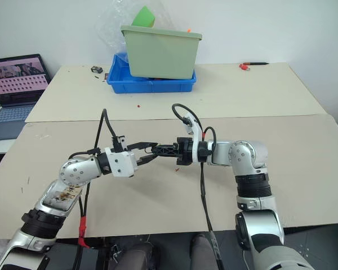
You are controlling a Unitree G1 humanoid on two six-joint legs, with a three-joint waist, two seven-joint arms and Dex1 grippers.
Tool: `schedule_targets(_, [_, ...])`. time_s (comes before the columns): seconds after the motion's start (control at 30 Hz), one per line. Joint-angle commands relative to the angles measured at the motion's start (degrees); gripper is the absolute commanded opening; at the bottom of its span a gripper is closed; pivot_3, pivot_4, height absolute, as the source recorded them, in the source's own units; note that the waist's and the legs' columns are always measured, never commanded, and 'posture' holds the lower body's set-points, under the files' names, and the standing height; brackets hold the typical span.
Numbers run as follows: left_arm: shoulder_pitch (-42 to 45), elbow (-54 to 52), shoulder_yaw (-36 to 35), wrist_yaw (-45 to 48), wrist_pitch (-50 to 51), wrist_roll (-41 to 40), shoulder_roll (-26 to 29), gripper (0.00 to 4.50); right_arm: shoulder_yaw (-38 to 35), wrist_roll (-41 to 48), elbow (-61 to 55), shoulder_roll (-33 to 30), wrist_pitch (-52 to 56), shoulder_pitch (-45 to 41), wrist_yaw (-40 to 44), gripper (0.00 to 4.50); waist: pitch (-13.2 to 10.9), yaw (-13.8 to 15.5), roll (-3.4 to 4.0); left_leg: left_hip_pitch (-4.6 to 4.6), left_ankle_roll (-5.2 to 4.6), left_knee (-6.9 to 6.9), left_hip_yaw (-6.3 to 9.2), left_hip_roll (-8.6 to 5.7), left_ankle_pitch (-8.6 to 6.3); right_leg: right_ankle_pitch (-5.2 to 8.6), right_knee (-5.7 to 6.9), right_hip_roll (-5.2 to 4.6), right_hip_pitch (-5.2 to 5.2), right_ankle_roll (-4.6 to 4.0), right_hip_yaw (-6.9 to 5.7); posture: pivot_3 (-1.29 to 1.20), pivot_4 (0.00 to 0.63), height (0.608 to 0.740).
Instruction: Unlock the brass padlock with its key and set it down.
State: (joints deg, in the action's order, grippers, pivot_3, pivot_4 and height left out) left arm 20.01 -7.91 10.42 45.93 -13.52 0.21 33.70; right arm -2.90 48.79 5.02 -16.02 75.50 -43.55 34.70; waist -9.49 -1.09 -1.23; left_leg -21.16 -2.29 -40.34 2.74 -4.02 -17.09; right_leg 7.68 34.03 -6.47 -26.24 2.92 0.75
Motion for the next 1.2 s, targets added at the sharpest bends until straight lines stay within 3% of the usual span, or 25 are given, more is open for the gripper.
schedule_targets(0.03, [-0.9,-6.0,0.2,3.2,-2.9,-5.1,0.2,0.81,-5.1,-2.4,1.8,-2.0,-4.1,-1.7,-3.1,0.16,0.0,0.1,0.00,0.00,0.00,0.00,0.00,0.00,0.00,0.00,0.00,0.00,0.00,0.00,0.00,0.00,0.150,0.740])
schedule_targets(0.57, [4.3,-2.3,4.1,8.0,-14.2,-2.2,1.7,0.81,-5.5,-1.1,1.3,-2.0,-3.8,-1.4,-4.4,0.15,0.0,0.1,0.00,0.00,0.01,0.00,-0.01,-0.01,0.01,0.00,-0.01,0.01,0.01,0.00,0.00,0.00,0.150,0.740])
schedule_targets(0.73, [5.5,-1.9,3.8,9.0,-14.9,-3.4,1.8,3.04,-6.0,-1.0,0.8,-1.6,-3.6,-1.0,-5.0,0.15,0.0,0.5,0.01,-0.03,0.01,0.00,-0.01,-0.06,0.00,0.00,-0.04,-0.09,0.00,0.00,0.00,0.00,0.150,0.740])
schedule_targets(0.87, [5.7,-1.4,3.6,8.8,-15.9,-2.8,2.0,4.47,-6.5,-1.2,0.9,-1.3,-3.4,-1.0,-5.5,0.15,0.0,-0.2,0.01,-0.02,0.00,0.03,-0.05,0.01,0.00,0.00,-0.04,0.02,-0.01,-0.01,0.02,0.00,0.150,0.740])
schedule_targets(1.0, [5.2,-1.4,2.0,8.0,-12.1,-4.9,2.0,4.50,-6.6,-1.5,1.0,-1.3,-3.5,-1.0,-5.3,0.15,0.0,-0.3,0.01,0.00,0.00,0.01,-0.05,0.02,0.00,0.00,-0.02,0.03,0.01,-0.01,0.03,0.00,0.150,0.740])
schedule_targets(1.17, [3.2,-4.7,-1.2,9.3,8.8,-17.2,3.4,4.50,-6.7,-1.6,0.8,-1.7,-3.0,-0.8,-4.9,0.15,0.0,-0.4,0.01,0.00,-0.01,0.01,-0.03,0.01,0.00,0.01,0.00,0.04,0.00,-0.01,0.01,0.00,0.150,0.740])
schedule_targets(1.2, [2.6,-6.4,-1.5,10.3,15.4,-21.2,4.5,4.25,-6.7,-1.4,0.6,-1.8,-2.7,-0.7,-4.6,0.15,0.0,-0.6,0.01,0.00,-0.02,0.01,-0.02,0.02,0.00,0.01,0.01,0.04,0.00,0.00,0.01,0.00,0.150,0.740])
